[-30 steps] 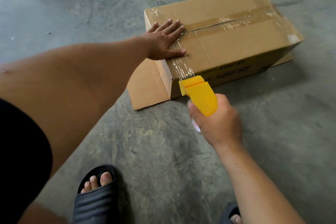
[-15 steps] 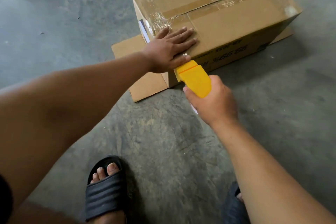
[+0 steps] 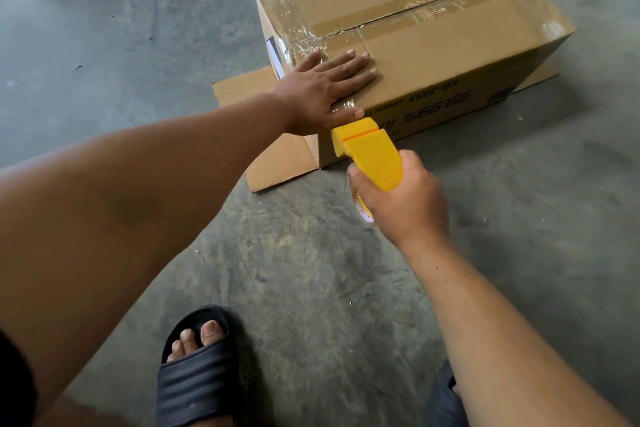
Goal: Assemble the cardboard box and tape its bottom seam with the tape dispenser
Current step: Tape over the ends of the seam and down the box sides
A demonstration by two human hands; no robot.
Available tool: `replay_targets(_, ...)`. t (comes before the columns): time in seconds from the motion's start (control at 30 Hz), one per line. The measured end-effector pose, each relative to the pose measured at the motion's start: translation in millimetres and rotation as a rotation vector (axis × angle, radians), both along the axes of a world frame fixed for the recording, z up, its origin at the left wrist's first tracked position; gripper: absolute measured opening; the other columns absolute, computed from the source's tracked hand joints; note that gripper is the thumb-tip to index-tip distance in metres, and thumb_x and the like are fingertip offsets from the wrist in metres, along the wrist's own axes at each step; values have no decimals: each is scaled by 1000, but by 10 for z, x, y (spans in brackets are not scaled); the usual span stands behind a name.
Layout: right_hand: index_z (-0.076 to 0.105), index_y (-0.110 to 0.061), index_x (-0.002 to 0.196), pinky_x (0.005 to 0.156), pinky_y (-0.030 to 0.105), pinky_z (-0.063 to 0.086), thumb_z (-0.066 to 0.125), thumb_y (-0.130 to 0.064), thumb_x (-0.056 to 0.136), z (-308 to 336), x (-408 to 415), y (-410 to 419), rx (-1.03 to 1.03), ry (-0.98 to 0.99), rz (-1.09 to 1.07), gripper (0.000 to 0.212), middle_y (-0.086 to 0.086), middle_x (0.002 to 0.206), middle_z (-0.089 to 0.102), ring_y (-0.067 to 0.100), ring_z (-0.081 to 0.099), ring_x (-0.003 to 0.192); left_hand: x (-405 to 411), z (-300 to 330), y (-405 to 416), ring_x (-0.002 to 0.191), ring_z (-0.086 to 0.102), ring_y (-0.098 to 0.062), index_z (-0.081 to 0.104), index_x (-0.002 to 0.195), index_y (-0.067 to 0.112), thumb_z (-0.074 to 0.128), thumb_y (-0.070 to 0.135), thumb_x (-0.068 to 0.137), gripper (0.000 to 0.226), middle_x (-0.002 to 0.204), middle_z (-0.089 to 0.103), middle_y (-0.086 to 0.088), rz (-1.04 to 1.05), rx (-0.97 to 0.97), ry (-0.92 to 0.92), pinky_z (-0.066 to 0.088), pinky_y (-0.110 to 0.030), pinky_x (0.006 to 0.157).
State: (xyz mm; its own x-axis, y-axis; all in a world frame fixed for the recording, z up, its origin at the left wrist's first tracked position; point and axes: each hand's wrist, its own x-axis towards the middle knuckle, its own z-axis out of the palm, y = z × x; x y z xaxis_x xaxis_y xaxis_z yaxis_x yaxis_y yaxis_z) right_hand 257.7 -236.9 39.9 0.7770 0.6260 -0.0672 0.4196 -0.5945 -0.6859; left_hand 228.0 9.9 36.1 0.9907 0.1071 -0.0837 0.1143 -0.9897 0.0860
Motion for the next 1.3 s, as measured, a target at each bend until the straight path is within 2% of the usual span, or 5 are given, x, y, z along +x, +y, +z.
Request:
replay_targets(0.43,61,-23,88,50,24,40,67,-66,76,27,125,108,11,87,-15,46,-8,76,61,6,56,66,26,28,43,153,-5,-18,1,158,36,17,70,96,72,167,-3,4,-17,-15,46,1,-54,121)
replay_targets(0.6,62,-17,77,47,23,34,68,-65,72,-189,94,20,-127,132,-34,49,-5,68,62,16,58,62,9,21,5,153,-6,-19,-5,158,35,32,80,87,92,167,-7,2,-22,43,54,-3,-54,121)
replay_targets(1.03,56,-24,96,54,29,40,67,-69,72,-463,50,-90,-112,80,-96,52,-5,80,61,19,56,69,-16,-19,-16,152,-10,-19,-10,157,35,36,74,89,90,166,-13,4,21,50,50,-4,-53,120)
replay_targets(1.23,57,-26,94,51,20,34,73,-64,71,-356,459,-132,-74,131,-191,47,-11,78,59,2,50,62,316,131,-375,147,16,-30,14,157,27,46,74,85,92,157,20,-10,221,88,15,14,-56,118)
replay_targets(1.3,62,-22,92,52,23,38,75,-66,68,-343,666,-184,-33,181,-227,52,-9,77,65,6,57,64,460,130,-484,148,14,-30,12,158,27,45,70,88,89,158,17,-10,207,80,12,13,-57,118)
